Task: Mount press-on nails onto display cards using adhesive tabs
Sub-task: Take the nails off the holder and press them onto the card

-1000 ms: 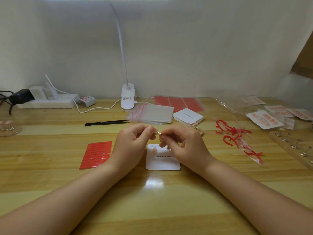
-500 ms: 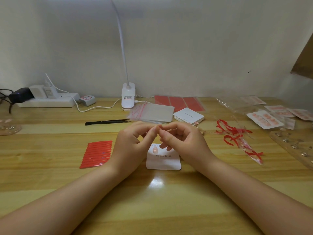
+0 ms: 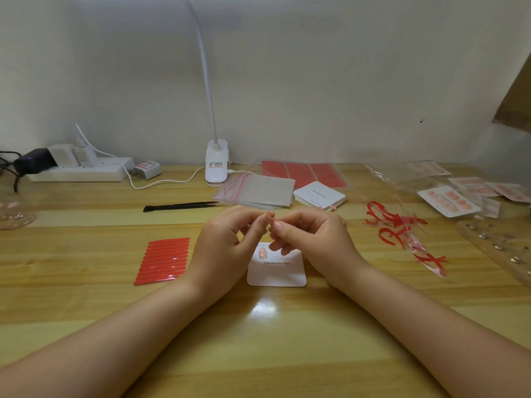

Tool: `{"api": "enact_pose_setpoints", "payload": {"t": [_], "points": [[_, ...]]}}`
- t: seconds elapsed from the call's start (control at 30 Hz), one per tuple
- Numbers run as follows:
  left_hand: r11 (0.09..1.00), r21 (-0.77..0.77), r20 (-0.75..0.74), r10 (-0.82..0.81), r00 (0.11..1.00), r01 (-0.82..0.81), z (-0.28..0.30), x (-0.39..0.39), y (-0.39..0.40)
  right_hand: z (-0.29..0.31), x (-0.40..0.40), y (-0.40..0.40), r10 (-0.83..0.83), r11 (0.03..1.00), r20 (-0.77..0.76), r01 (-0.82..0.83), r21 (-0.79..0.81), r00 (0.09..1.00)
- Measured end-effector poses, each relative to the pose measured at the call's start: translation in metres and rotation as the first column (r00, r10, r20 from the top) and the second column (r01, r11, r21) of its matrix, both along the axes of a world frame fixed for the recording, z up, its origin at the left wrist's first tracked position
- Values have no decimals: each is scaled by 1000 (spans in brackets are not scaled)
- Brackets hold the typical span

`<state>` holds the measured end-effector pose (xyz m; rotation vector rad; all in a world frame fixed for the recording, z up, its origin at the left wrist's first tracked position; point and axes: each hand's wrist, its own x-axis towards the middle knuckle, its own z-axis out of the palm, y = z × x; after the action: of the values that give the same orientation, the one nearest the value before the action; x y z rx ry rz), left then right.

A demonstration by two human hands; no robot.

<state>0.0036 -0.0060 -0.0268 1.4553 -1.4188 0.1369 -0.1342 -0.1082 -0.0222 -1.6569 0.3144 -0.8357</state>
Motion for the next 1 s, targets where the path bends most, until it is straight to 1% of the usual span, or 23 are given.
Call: {"api": "enact_pose_setpoints", "payload": {"t": [0.1, 0.23, 0.47, 0.63, 0.9, 1.0], "points": [[1000, 5, -7, 5, 1000, -4, 0, 0, -1, 1, 0, 2, 16, 999, 13, -17, 32, 1000], [1000, 10, -57, 16, 998, -15, 1, -2, 0, 3, -1, 2, 7, 999, 15, -8, 52, 1000], [1000, 9, -58, 23, 998, -23, 2, -3, 0, 3, 0, 4, -72, 997, -12, 71, -38, 997], [1000, 13, -61, 24, 998, -23, 3, -3, 2, 6, 0, 6, -90, 993, -24, 88, -77, 996], [998, 50, -256, -14, 967, 28, 10, -9, 5, 9, 0, 7, -82, 993, -23, 79, -91, 996], [998, 50, -285, -29, 958, 45, 11, -11, 6, 10, -1, 7, -70, 994, -27, 68, -91, 997]]}}
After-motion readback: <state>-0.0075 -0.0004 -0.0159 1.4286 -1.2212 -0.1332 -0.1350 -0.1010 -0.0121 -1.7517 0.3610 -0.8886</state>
